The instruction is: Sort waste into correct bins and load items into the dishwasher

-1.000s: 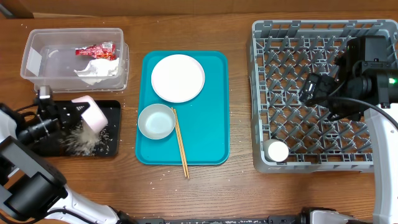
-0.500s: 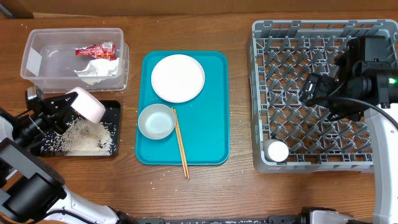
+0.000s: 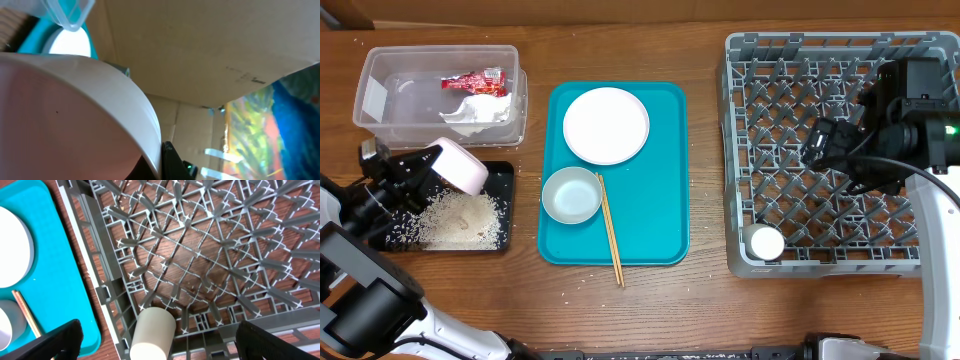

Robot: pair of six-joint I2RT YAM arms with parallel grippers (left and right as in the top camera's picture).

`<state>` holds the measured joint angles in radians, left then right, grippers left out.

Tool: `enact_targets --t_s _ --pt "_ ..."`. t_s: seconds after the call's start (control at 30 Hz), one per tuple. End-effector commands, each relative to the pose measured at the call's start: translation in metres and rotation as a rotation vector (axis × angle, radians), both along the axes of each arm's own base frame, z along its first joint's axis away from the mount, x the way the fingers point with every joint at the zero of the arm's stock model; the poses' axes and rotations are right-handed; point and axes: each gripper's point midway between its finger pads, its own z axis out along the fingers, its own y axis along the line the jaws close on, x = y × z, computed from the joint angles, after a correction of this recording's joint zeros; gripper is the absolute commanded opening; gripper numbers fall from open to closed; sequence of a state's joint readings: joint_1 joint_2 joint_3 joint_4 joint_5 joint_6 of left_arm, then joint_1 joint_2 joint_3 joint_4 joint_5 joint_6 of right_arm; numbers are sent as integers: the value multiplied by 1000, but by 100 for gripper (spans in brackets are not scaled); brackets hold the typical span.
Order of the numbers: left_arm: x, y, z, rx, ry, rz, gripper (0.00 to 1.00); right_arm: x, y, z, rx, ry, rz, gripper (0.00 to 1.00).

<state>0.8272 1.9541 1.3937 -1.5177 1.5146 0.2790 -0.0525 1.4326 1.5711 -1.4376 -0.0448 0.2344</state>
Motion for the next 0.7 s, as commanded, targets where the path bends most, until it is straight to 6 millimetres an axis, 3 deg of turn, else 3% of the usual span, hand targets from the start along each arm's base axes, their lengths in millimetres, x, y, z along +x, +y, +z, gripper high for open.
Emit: enact_targets --t_s 0.0,0.2,0.33,0.43,0.57,0.67 --pt "-8 0 1 7 43 -1 4 2 -1 9 -2 -24 3 100" --pt "-11 -3 -2 100 -10 -29 4 1 -1 8 -2 -19 4 100" --pt "-10 -25 12 187 -104 -108 4 3 -1 9 -10 -29 24 100" --pt "-4 -59 28 283 -194 -221 4 6 -1 10 -11 -41 24 100" --pt "6 -126 61 433 -406 -428 4 6 -1 10 -11 -42 24 100" --pt "17 -177 63 562 -434 -622 4 6 -1 10 -11 -42 24 100"
